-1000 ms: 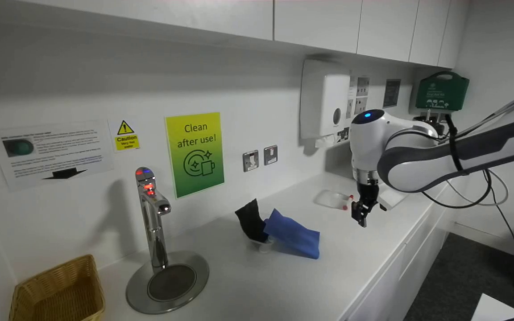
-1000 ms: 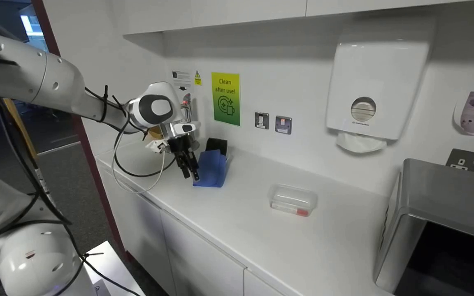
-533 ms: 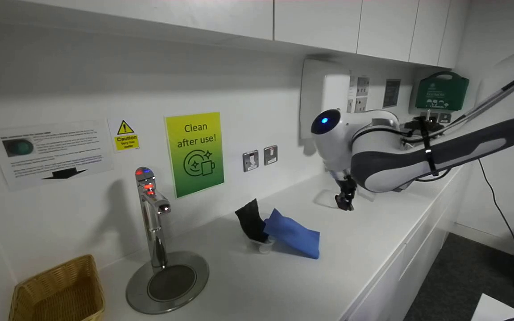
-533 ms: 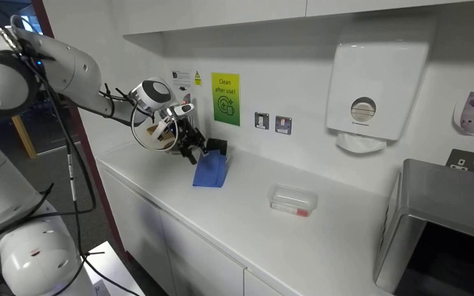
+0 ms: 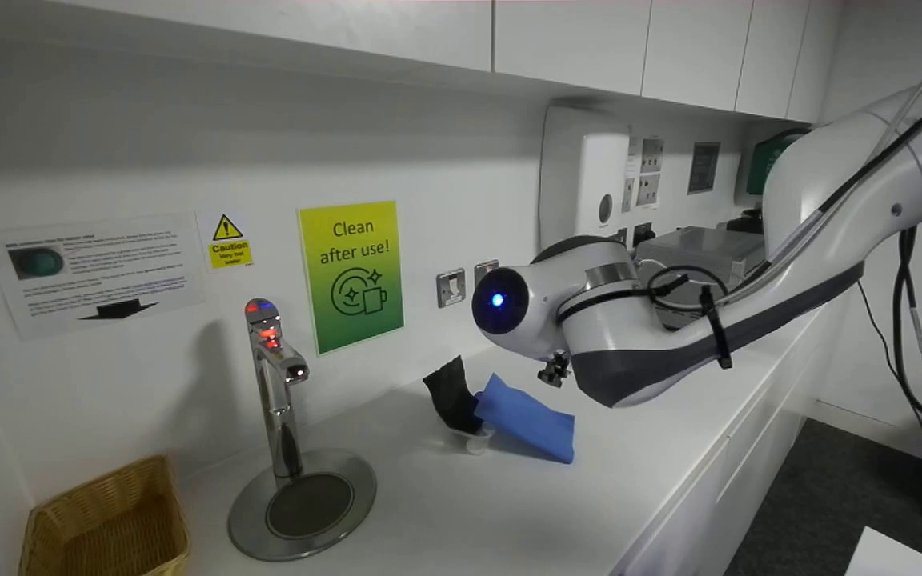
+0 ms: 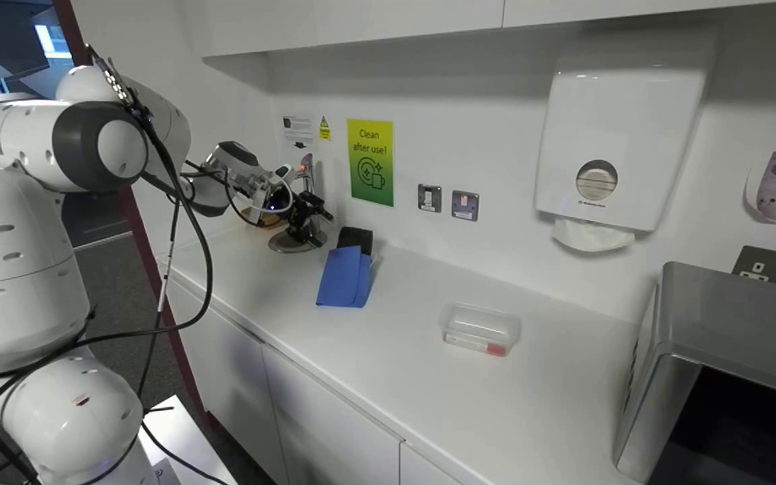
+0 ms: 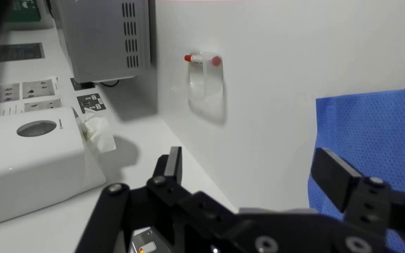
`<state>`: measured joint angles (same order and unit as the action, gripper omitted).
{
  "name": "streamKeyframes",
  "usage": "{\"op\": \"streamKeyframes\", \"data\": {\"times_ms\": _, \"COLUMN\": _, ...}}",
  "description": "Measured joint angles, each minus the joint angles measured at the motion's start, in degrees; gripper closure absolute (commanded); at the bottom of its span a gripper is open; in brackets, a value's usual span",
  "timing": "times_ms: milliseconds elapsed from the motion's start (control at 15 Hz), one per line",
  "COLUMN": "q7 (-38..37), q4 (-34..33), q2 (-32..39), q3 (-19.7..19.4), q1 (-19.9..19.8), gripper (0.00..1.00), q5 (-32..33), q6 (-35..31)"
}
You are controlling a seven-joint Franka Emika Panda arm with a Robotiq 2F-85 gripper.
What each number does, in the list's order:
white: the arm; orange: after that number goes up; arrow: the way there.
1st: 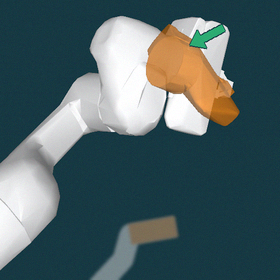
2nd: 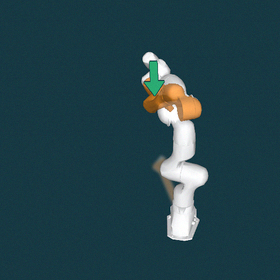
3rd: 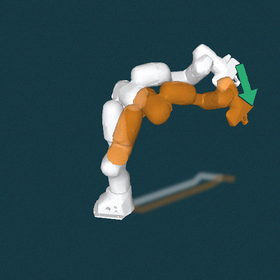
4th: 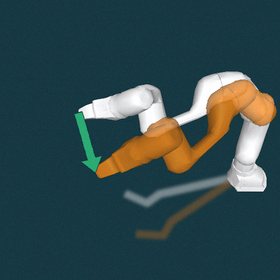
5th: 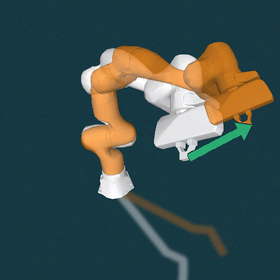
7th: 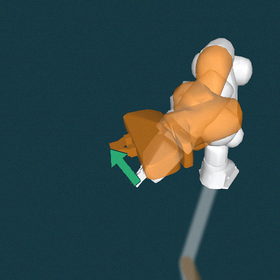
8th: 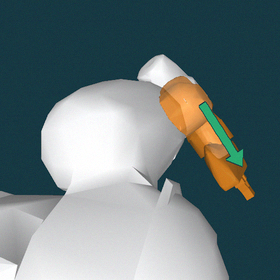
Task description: Put the blue paper in the left bowl
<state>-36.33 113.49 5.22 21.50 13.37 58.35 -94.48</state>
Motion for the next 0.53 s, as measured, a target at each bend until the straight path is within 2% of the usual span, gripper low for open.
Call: {"op": "streamKeyframes", "data": {"times_ms": 533, "q7": -0.18, "q4": -0.84, "q2": 0.42, "q3": -0.36, "q1": 0.14, "gripper": 0.0, "q5": 0.51, "q6": 0.05}}
